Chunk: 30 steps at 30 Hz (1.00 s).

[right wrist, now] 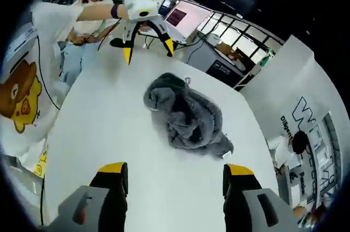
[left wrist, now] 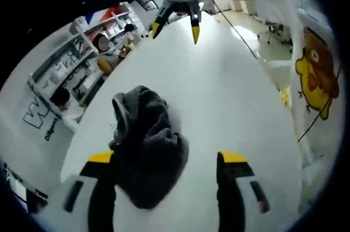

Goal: Fold the towel on the table until its edges align and the towel forms a compact rectangular stack.

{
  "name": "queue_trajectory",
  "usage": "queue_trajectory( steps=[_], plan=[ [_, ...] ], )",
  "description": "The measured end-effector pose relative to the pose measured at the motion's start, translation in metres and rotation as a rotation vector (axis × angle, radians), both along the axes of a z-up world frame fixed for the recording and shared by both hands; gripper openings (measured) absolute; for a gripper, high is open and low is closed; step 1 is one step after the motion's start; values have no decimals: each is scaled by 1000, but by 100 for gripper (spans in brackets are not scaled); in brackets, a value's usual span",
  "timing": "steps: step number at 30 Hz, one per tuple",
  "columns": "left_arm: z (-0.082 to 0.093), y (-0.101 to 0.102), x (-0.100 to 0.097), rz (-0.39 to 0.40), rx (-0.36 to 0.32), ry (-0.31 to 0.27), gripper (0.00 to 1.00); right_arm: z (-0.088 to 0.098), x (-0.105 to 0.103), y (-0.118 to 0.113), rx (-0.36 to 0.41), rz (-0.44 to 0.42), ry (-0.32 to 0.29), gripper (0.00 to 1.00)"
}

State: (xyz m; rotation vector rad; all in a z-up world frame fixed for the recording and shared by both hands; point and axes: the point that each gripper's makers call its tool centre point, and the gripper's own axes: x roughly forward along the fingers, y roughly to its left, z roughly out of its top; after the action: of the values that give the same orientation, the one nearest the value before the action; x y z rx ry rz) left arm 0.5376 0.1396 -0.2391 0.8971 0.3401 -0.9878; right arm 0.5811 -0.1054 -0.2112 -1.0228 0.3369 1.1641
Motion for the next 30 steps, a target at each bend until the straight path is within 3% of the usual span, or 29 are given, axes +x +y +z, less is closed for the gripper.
queue_trajectory(
  steps=[3,4,10,16,22,30],
  plan=[
    [0,-1,4,-27,23,1,70,5,21,15,-37,46,-16,62],
    [-1,-6,25,-47,49,0,70,6,27,22,-39,56,-14,60],
    [-8,-15,63,-82,101,3,59,2,59,60,-118,177,-18,50],
    [-21,-18,84,-94,142,21,45,9,91,94,-110,228,-39,40],
    [-25,-24,98,-105,128,23,42,-2,110,120,-162,293,-32,34],
    [-26,-28,110,-108,119,17,41,-20,118,140,-208,352,-3,31]
  ],
)
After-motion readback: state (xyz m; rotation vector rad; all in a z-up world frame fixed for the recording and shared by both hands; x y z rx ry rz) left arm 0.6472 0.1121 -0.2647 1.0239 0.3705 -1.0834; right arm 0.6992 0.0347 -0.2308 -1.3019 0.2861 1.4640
